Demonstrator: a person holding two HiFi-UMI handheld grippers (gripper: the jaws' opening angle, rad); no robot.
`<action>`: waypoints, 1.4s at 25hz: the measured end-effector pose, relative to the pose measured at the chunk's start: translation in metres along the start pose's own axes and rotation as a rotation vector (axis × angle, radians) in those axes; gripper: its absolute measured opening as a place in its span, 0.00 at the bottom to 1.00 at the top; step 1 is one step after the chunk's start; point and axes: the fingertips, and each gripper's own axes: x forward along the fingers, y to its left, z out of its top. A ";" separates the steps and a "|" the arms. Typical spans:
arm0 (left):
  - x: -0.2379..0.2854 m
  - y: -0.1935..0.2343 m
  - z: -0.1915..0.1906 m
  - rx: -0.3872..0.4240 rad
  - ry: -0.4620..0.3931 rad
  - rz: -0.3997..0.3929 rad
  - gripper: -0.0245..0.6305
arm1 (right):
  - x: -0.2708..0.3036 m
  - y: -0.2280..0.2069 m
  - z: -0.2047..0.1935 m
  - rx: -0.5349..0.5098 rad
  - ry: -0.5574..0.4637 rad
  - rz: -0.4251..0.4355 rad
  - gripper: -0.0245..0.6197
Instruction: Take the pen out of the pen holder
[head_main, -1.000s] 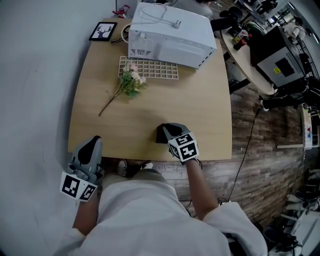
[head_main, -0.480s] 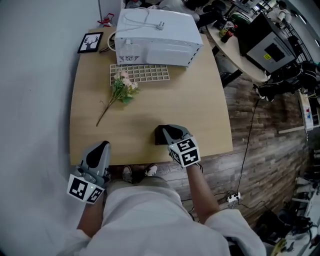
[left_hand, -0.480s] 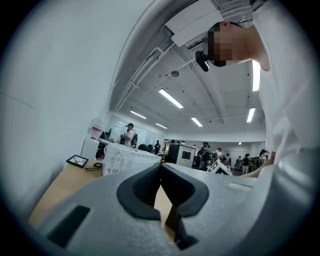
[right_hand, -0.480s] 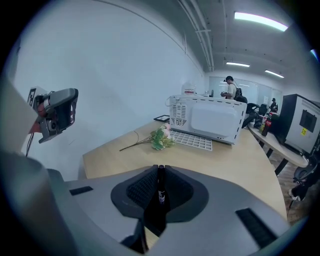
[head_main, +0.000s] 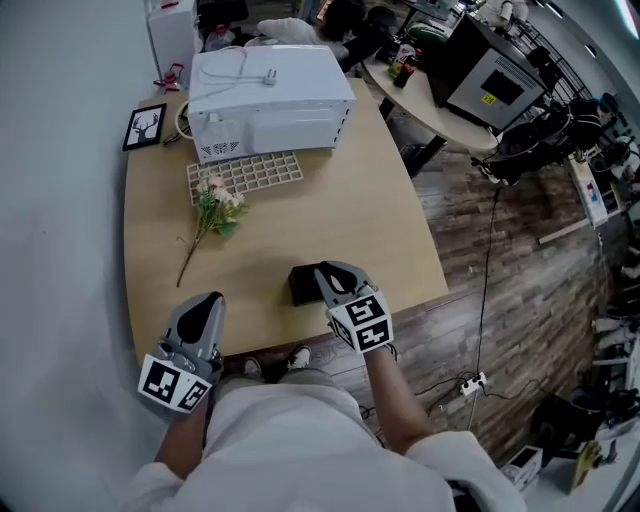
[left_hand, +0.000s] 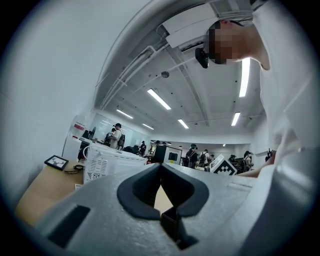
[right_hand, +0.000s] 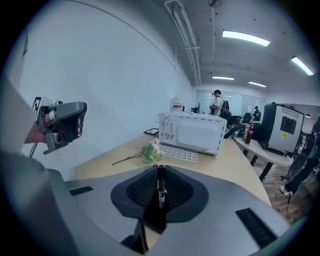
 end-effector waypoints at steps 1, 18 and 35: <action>0.002 -0.002 0.000 0.002 -0.002 -0.010 0.06 | -0.006 -0.002 0.004 0.002 -0.017 -0.013 0.11; 0.021 -0.003 0.041 0.104 -0.059 -0.082 0.06 | -0.095 -0.038 0.063 0.027 -0.250 -0.189 0.11; 0.037 -0.001 0.073 0.147 -0.133 -0.072 0.06 | -0.182 -0.075 0.109 -0.008 -0.412 -0.301 0.11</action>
